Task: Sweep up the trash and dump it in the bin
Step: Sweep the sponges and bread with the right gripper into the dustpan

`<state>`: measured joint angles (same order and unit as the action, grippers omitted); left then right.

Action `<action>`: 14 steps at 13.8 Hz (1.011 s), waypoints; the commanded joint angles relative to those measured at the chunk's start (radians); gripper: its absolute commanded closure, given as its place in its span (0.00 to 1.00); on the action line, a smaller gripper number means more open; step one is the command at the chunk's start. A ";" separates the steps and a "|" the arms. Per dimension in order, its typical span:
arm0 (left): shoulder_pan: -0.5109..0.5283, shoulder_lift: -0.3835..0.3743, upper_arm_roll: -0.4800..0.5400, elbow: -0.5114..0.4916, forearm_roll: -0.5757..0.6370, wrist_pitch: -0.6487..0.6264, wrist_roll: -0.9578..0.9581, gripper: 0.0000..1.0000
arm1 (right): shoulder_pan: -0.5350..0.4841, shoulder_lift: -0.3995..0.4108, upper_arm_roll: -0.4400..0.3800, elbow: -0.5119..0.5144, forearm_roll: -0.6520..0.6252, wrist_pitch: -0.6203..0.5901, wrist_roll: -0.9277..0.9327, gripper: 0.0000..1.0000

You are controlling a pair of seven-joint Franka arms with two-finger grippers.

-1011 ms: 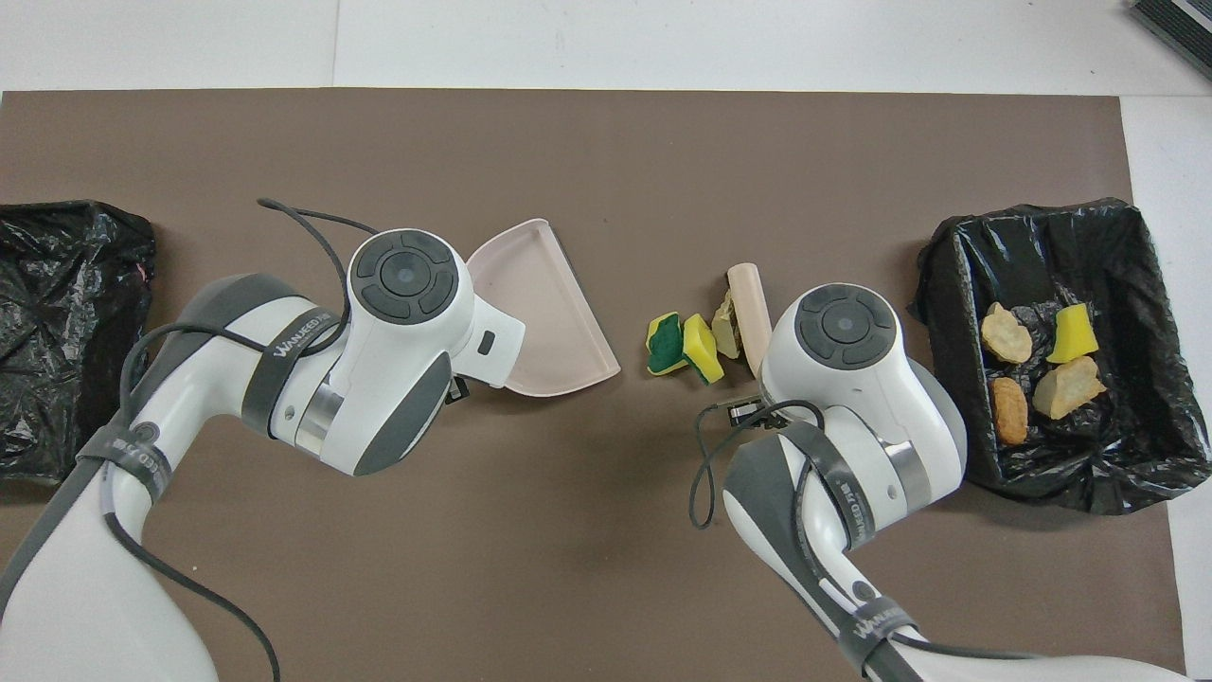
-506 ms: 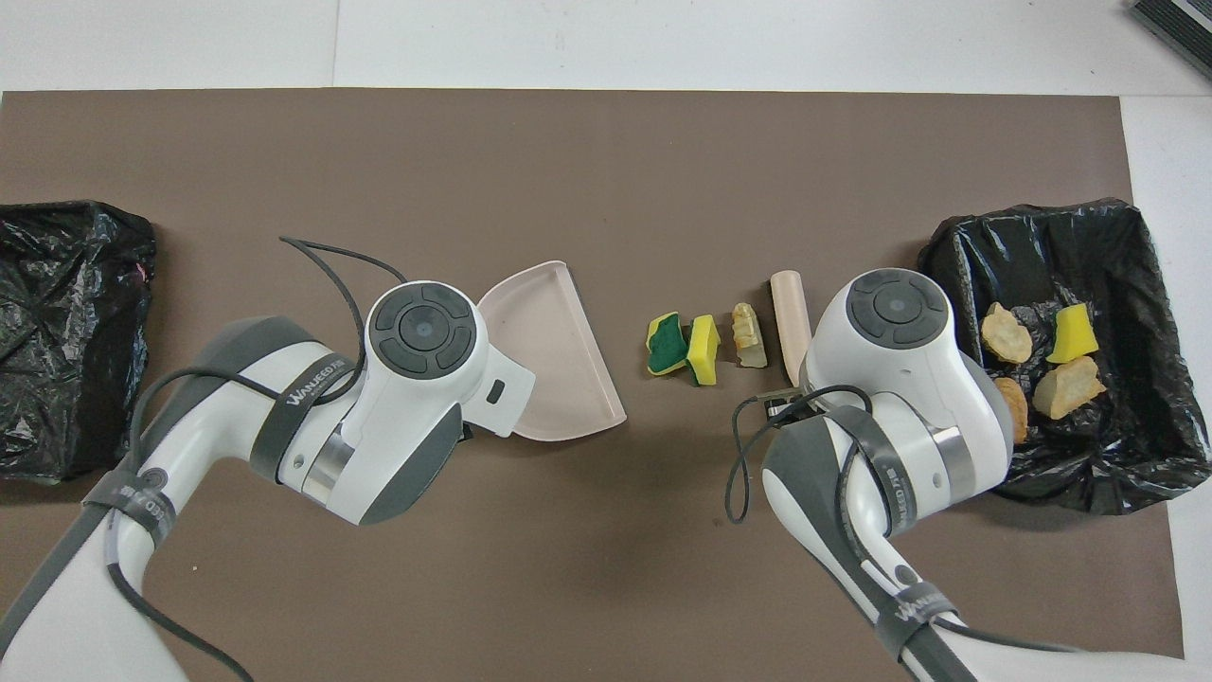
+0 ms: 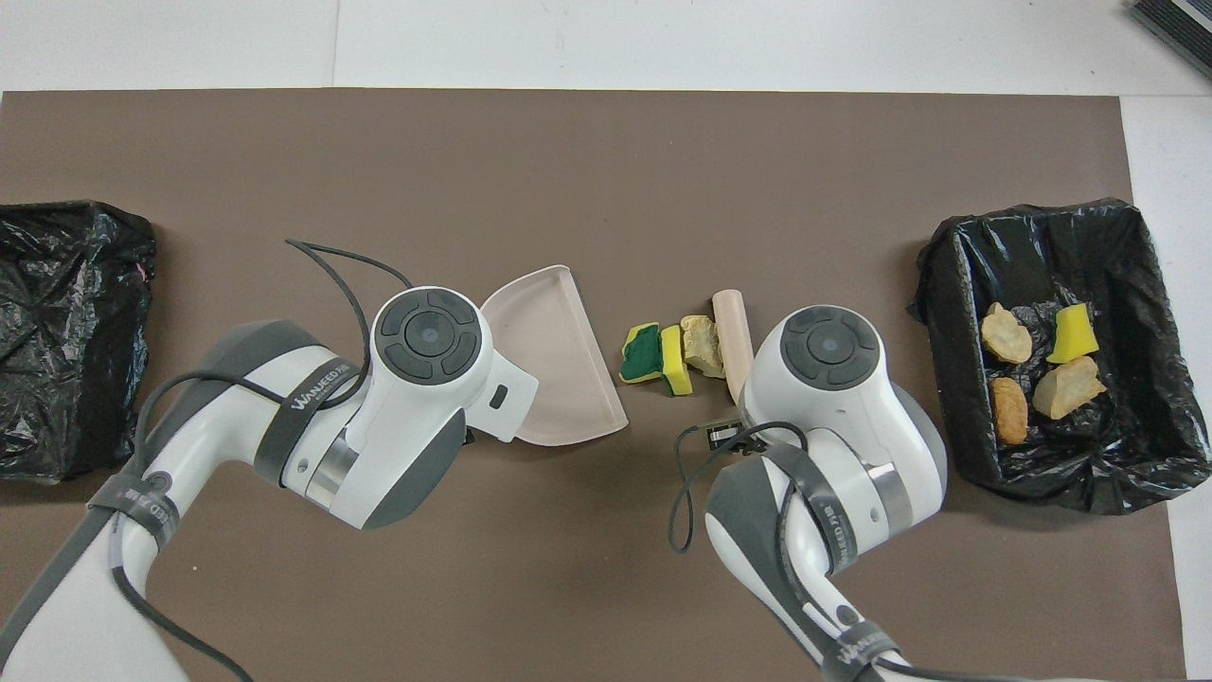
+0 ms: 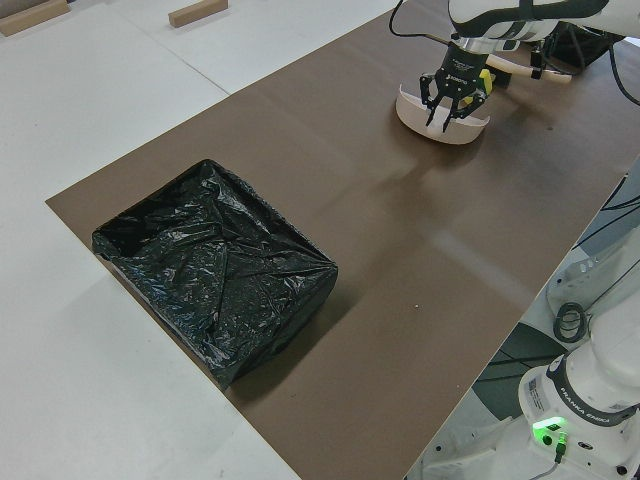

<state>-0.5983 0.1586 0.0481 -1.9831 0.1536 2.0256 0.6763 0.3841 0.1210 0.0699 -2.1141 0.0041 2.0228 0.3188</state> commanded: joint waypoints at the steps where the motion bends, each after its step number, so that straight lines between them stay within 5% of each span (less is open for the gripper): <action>1: -0.020 -0.043 0.010 -0.063 0.021 0.015 0.016 1.00 | 0.067 0.042 0.002 0.025 0.045 0.031 0.019 1.00; 7: -0.009 -0.059 0.010 -0.108 0.021 0.061 0.023 1.00 | 0.176 0.074 0.002 0.109 0.344 0.051 -0.101 1.00; 14: 0.049 -0.044 0.010 -0.099 0.011 0.120 0.181 1.00 | 0.084 -0.015 -0.009 0.108 0.214 -0.127 -0.102 1.00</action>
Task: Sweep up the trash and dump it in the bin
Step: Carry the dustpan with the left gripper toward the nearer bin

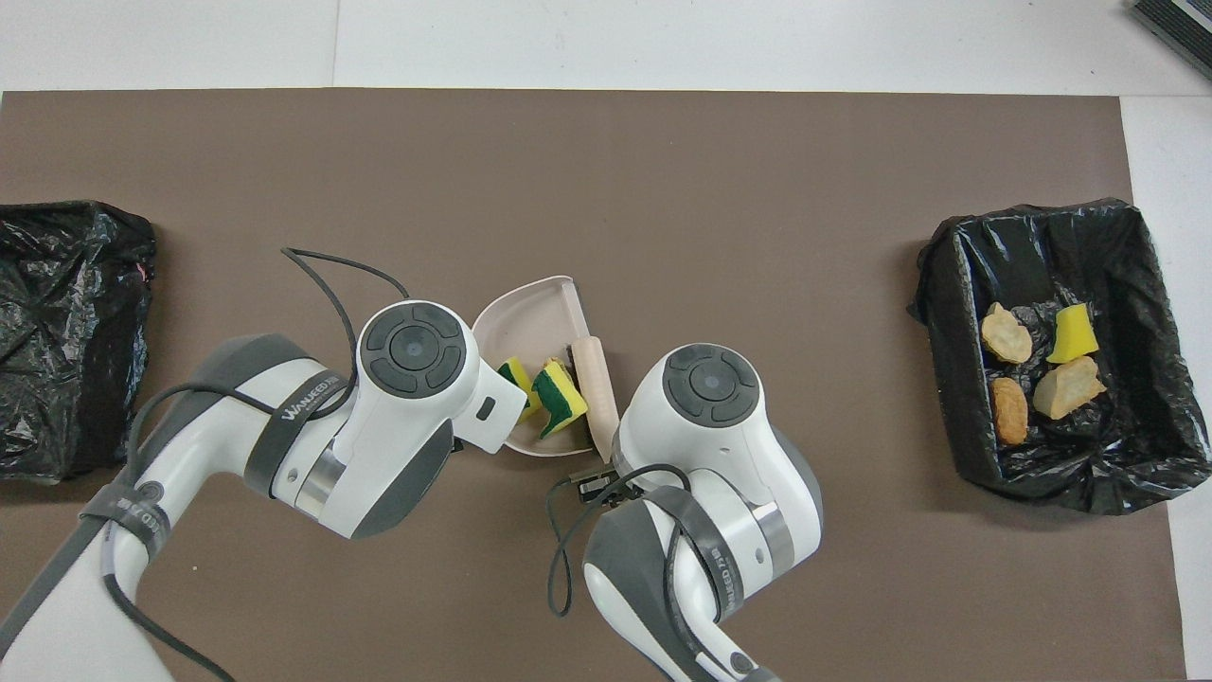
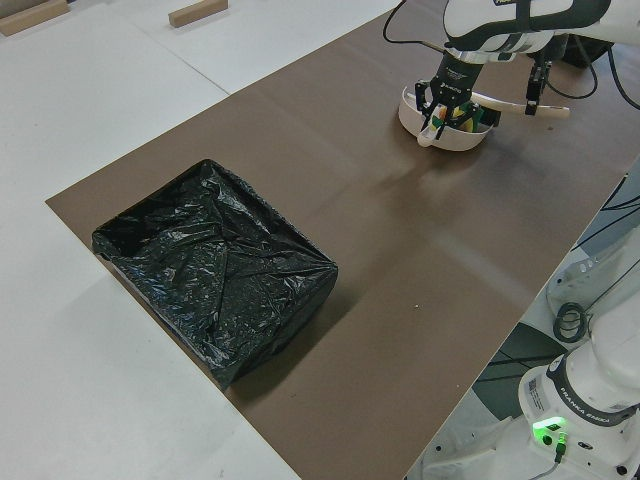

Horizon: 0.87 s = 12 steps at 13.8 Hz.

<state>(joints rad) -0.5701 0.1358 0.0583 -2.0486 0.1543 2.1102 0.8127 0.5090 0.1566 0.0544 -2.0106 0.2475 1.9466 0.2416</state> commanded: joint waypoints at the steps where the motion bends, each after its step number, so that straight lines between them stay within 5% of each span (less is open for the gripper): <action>1: 0.029 -0.018 0.001 -0.025 0.010 0.036 0.068 1.00 | -0.046 -0.073 0.004 0.006 -0.034 -0.075 -0.024 1.00; 6: 0.140 -0.048 -0.002 0.004 -0.033 0.014 0.192 1.00 | -0.026 -0.170 0.016 0.004 -0.135 -0.192 0.075 1.00; 12: 0.190 -0.081 0.000 0.005 -0.081 -0.058 0.266 1.00 | 0.063 -0.184 0.019 -0.057 -0.120 -0.115 0.217 1.00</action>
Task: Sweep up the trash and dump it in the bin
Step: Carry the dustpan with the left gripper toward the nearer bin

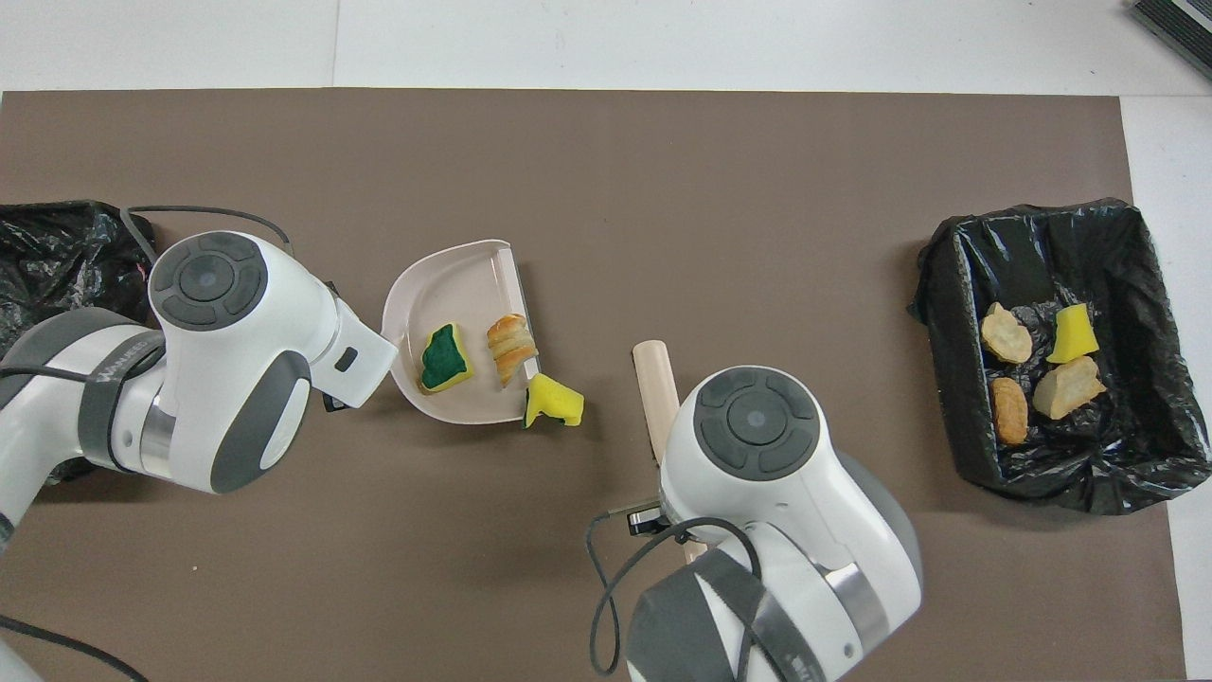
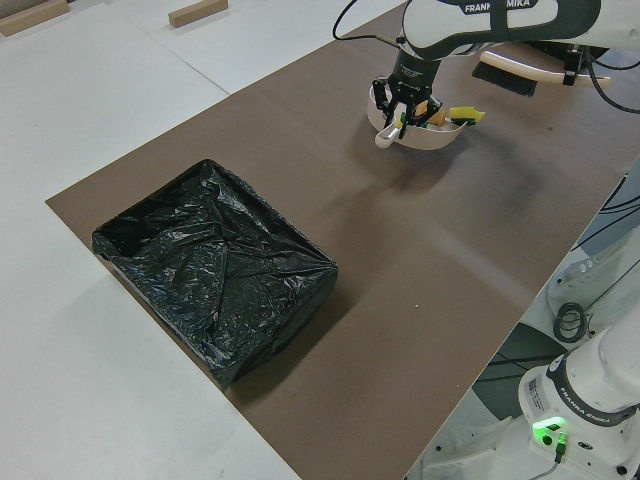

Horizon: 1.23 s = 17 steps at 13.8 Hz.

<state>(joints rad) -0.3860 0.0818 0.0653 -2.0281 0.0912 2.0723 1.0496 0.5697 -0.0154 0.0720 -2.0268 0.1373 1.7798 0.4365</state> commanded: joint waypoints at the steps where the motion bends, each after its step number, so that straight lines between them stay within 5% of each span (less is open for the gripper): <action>1: 0.018 -0.027 -0.005 -0.012 -0.019 -0.024 0.071 1.00 | 0.004 -0.012 0.002 -0.040 -0.010 0.058 0.022 1.00; 9: 0.139 -0.053 -0.002 -0.038 -0.103 -0.015 0.230 1.00 | 0.059 0.018 0.002 -0.081 -0.007 0.140 0.102 1.00; 17: 0.265 -0.074 0.004 -0.135 0.064 0.037 0.221 1.00 | 0.190 0.143 0.002 -0.086 -0.007 0.325 0.220 1.00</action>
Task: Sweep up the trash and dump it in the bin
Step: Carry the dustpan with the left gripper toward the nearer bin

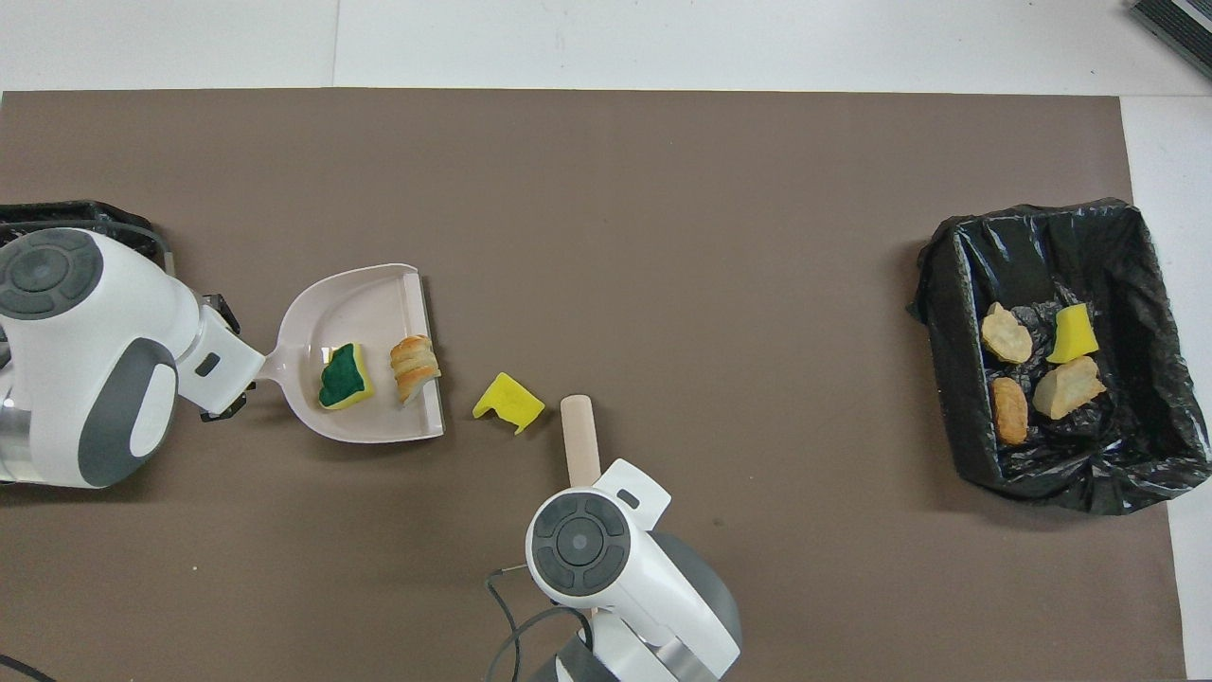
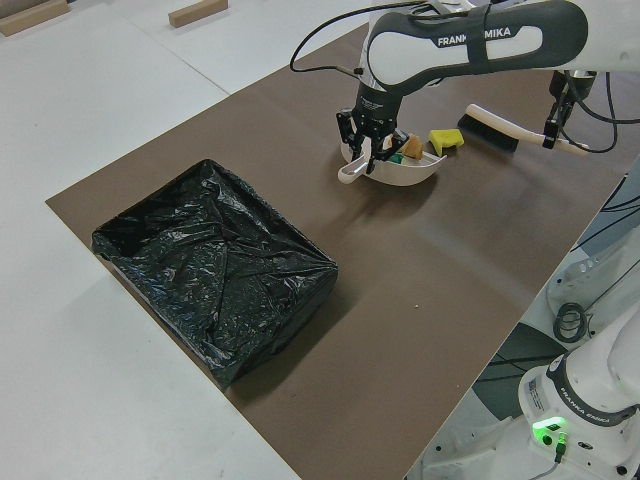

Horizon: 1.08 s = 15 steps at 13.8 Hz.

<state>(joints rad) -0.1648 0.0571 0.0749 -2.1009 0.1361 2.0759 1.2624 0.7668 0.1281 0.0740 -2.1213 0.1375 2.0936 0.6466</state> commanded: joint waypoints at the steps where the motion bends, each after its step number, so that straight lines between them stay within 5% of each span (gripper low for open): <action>1: 0.039 -0.049 -0.007 -0.091 0.042 0.062 0.005 1.00 | -0.001 0.014 0.000 0.011 -0.006 0.034 0.021 1.00; 15: -0.076 -0.077 -0.014 -0.228 0.051 0.205 -0.035 1.00 | 0.091 0.220 0.001 0.259 0.235 0.189 0.057 1.00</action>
<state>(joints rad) -0.2166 0.0011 0.0547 -2.2741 0.1708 2.2488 1.2532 0.8574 0.3085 0.0739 -1.9127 0.3168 2.2350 0.6923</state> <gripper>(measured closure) 0.687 0.749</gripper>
